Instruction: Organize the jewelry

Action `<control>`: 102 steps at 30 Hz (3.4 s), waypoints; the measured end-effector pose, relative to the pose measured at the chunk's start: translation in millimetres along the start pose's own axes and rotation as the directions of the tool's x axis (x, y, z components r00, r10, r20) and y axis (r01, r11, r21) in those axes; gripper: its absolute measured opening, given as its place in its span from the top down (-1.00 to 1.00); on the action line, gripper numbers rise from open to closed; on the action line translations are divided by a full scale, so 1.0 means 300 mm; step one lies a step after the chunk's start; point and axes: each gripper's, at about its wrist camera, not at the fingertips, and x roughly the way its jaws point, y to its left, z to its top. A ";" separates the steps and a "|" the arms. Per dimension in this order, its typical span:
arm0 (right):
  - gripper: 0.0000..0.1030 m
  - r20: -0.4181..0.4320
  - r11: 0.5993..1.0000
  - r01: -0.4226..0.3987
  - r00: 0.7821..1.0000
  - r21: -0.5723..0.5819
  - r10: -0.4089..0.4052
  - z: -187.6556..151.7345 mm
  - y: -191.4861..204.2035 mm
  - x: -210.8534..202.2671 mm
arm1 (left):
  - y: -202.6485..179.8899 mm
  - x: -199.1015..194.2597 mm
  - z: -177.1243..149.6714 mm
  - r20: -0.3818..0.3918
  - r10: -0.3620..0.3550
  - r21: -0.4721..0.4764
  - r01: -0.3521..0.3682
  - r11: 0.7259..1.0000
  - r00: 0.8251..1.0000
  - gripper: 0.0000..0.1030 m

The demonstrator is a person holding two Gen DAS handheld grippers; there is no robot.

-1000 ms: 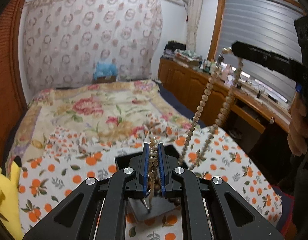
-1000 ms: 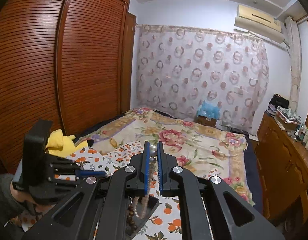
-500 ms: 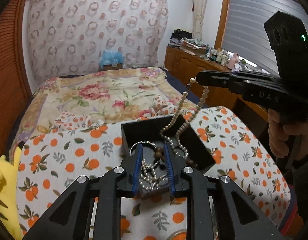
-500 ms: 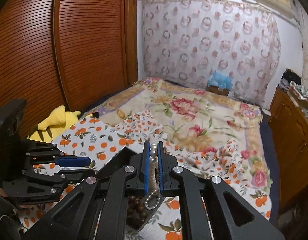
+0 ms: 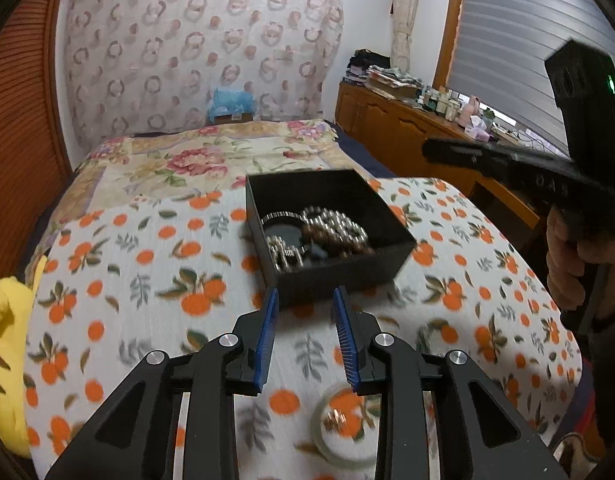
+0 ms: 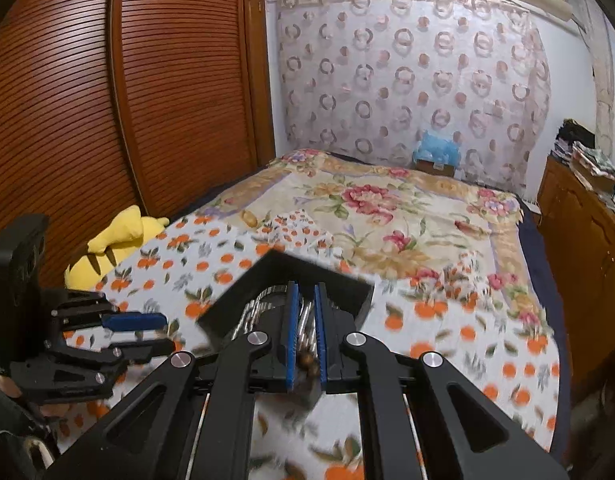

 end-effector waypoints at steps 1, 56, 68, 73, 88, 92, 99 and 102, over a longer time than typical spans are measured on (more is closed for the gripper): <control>0.82 -0.004 1.000 0.007 1.000 0.001 -0.007 -0.027 0.011 -0.012 | -0.006 -0.010 -0.014 0.000 -0.003 0.001 0.003 1.000 1.000 0.48; 0.69 -0.206 0.985 -0.022 0.977 0.172 0.058 -0.476 0.078 -0.038 | -0.083 0.032 -0.269 -0.119 -0.010 0.016 0.012 1.000 0.993 -0.32; 0.76 -0.142 0.990 -0.006 0.989 0.139 0.026 -0.429 0.087 -0.093 | -0.083 0.032 -0.270 -0.119 -0.009 0.017 0.011 1.000 0.993 -0.32; 0.79 -0.103 0.991 0.002 0.995 0.134 0.012 -0.404 0.077 -0.122 | -0.084 0.031 -0.270 -0.120 -0.008 0.019 0.010 1.000 0.993 -0.32; 0.95 -0.073 0.993 0.024 0.997 0.119 -0.016 -0.373 0.053 -0.145 | -0.156 0.070 -0.248 -0.169 0.006 0.114 0.014 0.993 0.986 -0.45; 0.95 -0.062 0.994 0.029 0.998 0.103 -0.022 -0.352 0.055 -0.154 | -0.171 0.086 -0.240 -0.167 0.026 0.147 -0.002 0.989 0.986 -0.45; 0.95 -0.061 0.998 0.038 0.998 0.051 -0.035 -0.309 0.067 -0.153 | -0.161 0.078 -0.230 -0.149 0.019 0.136 0.001 0.991 0.989 -0.33; 0.95 -0.054 0.999 0.042 0.998 0.028 -0.041 -0.275 0.072 -0.156 | -0.148 0.055 -0.216 -0.117 0.016 0.118 -0.002 0.993 0.993 -0.33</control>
